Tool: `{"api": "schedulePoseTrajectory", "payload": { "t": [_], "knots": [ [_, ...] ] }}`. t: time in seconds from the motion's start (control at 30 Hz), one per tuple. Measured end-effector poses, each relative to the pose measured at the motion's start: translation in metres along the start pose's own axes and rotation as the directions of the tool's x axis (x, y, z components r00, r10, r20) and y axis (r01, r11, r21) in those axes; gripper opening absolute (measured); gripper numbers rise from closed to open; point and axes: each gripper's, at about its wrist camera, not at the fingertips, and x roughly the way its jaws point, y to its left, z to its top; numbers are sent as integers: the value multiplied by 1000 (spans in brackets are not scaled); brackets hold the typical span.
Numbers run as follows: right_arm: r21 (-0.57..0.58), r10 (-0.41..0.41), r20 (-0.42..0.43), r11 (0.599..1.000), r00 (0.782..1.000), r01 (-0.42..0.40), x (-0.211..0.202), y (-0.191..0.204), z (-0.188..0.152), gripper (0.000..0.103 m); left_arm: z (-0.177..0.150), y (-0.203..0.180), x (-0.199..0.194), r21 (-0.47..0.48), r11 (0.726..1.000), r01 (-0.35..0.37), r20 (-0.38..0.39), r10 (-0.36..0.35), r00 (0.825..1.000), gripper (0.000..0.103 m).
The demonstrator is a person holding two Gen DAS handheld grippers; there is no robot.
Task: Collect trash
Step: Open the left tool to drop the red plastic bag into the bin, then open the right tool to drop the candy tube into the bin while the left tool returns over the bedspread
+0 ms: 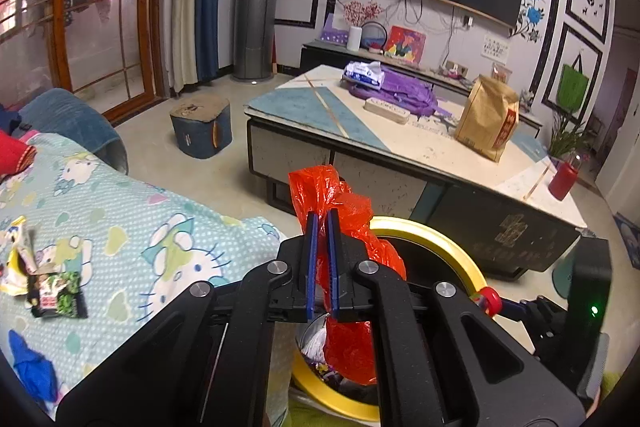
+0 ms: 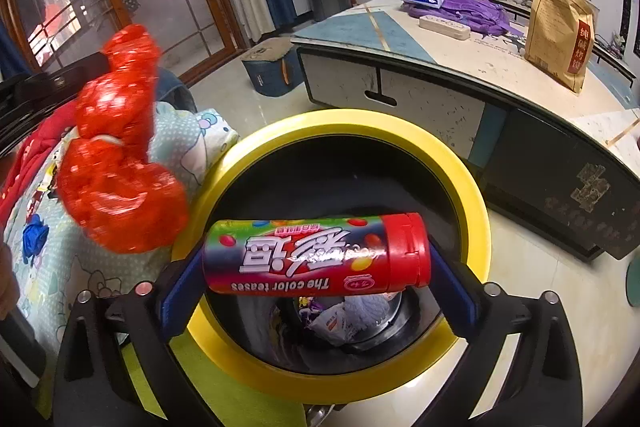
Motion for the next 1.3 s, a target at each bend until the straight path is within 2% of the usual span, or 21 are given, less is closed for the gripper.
{"api": "schedulePoseTrajectory", "payload": {
  "t": [0.1,0.17,0.23,0.53,0.83,1.2,1.23,1.27,1.3],
  "knots": [
    [3,-10,-25,1000,1000,10,5,-1,-1,97,0,-4,11,-1,1000,8,-26,-8,1000,4],
    [3,-19,-34,1000,999,19,7,-2,-1,97,0,-6,15,-6,1000,20,-38,-20,999,13],
    [6,-23,-39,1000,999,23,8,-2,-2,97,-1,-5,18,-16,999,31,-44,-32,999,37],
    [2,-30,-42,1000,999,30,8,2,-3,97,-6,1,11,-51,998,40,-49,-42,998,57],
    [-45,-41,29,998,999,43,-2,8,-1,97,-6,16,-8,-109,993,47,-25,-50,998,60],
    [-93,-58,57,994,997,63,-3,19,-8,97,-14,26,-35,-118,992,36,1,-36,999,60],
    [-80,-34,80,996,996,40,-8,19,-7,97,-15,28,-39,-117,993,34,5,-33,999,60],
    [-99,-40,127,994,991,53,-12,22,-4,97,-17,29,-41,-115,993,30,9,-29,1000,60],
    [-127,-73,137,988,988,91,-11,25,-4,97,-18,31,-44,-117,993,25,12,-24,1000,60]
  ]
}}
